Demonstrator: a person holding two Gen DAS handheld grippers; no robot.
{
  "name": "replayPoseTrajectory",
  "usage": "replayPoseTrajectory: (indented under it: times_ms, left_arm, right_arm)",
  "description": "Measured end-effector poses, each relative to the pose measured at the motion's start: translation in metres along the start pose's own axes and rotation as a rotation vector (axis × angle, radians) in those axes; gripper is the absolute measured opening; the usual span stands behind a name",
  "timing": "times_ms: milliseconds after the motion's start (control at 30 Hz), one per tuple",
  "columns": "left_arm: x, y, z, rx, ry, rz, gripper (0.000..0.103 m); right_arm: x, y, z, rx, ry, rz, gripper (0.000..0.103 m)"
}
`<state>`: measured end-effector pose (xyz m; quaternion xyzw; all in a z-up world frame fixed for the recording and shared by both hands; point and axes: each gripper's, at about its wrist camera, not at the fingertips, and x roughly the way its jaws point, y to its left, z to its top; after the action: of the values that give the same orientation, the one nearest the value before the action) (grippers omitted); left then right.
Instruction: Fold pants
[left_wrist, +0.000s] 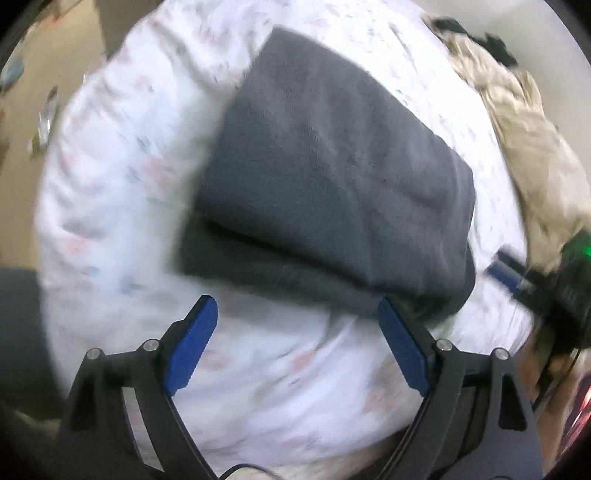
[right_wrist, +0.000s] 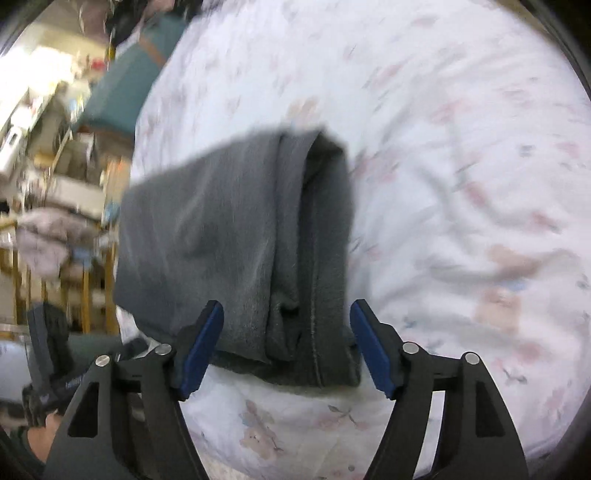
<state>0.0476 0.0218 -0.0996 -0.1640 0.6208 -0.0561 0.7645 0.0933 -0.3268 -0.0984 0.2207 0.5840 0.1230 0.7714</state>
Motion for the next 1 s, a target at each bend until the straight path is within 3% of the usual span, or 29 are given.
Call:
replayPoseTrajectory:
  times_ms: [100, 167, 300, 367, 433, 567, 667, 733, 833, 1000]
  left_arm:
    - [-0.031, 0.016, 0.008, 0.039, -0.076, 0.077, 0.087]
    - [-0.047, 0.034, 0.018, 0.018, -0.136, 0.108, 0.087]
    - [-0.065, 0.067, 0.032, -0.062, -0.258, 0.109, 0.087]
    - [-0.064, 0.083, 0.027, -0.141, -0.277, 0.098, 0.087]
    - [-0.058, 0.087, 0.031, -0.201, -0.282, 0.032, 0.087]
    - [-0.04, 0.061, 0.036, -0.094, -0.22, 0.018, 0.085]
    - [-0.025, 0.036, 0.045, -0.01, -0.199, 0.047, 0.078]
    - [-0.004, 0.026, 0.055, 0.041, -0.177, 0.08, 0.073]
    - [0.021, 0.027, 0.063, 0.028, -0.124, 0.067, 0.063]
    - [0.023, 0.043, 0.056, -0.091, -0.076, 0.014, 0.068]
  right_arm:
    - [-0.034, -0.014, -0.008, 0.092, -0.182, -0.027, 0.083]
    - [-0.047, -0.025, -0.013, 0.152, -0.248, -0.003, 0.083]
    - [-0.051, -0.038, -0.009, 0.285, -0.287, 0.078, 0.083]
    - [-0.05, -0.045, -0.01, 0.331, -0.27, 0.123, 0.083]
    - [-0.045, -0.047, -0.011, 0.337, -0.245, 0.117, 0.083]
    - [-0.031, -0.026, -0.013, 0.235, -0.18, 0.083, 0.082]
    - [-0.005, -0.005, -0.015, 0.132, -0.067, 0.071, 0.069]
    - [0.014, 0.003, -0.017, 0.104, -0.008, 0.045, 0.067]
    - [0.041, 0.009, -0.017, 0.064, 0.069, -0.007, 0.065]
    - [0.052, 0.012, -0.015, 0.041, 0.097, -0.029, 0.065]
